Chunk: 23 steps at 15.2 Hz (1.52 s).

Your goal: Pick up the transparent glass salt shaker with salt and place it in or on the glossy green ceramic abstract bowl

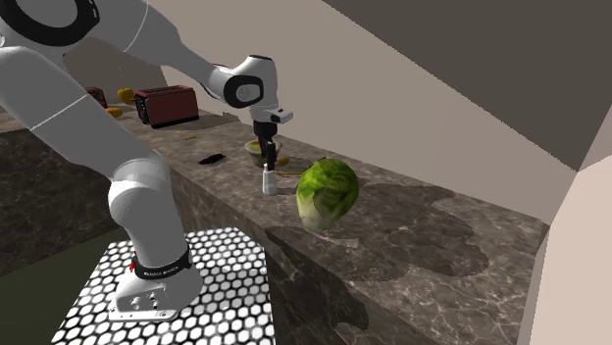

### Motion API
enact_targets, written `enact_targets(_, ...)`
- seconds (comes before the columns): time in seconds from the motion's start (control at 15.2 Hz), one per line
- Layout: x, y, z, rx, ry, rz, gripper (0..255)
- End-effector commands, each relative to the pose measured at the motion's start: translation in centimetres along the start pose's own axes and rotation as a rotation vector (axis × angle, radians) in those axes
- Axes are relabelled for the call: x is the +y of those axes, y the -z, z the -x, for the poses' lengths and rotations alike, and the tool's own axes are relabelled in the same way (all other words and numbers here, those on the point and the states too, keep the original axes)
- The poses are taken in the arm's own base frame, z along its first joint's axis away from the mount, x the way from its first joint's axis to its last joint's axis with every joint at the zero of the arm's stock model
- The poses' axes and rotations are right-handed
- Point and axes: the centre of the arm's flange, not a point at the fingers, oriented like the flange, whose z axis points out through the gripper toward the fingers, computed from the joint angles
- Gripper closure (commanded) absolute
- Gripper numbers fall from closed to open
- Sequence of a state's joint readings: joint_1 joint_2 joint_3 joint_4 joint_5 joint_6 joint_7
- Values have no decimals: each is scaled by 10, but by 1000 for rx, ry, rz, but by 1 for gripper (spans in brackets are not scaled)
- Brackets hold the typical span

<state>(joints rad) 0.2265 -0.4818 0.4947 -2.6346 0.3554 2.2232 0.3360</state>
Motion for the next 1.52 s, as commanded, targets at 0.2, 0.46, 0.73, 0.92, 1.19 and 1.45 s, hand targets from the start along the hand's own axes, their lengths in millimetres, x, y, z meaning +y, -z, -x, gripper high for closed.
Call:
enact_targets(0.2,-1,-24,0,0,0,-1,0)
enact_targets(0.46,-1,-24,0,0,0,-1,0)
enact_targets(0.73,-1,-24,0,0,0,-1,0)
enact_targets(0.92,-1,-24,0,0,0,-1,255)
enact_targets(1.19,-1,-24,0,0,0,-1,255)
enact_targets(1.45,-1,-19,0,0,0,-1,255)
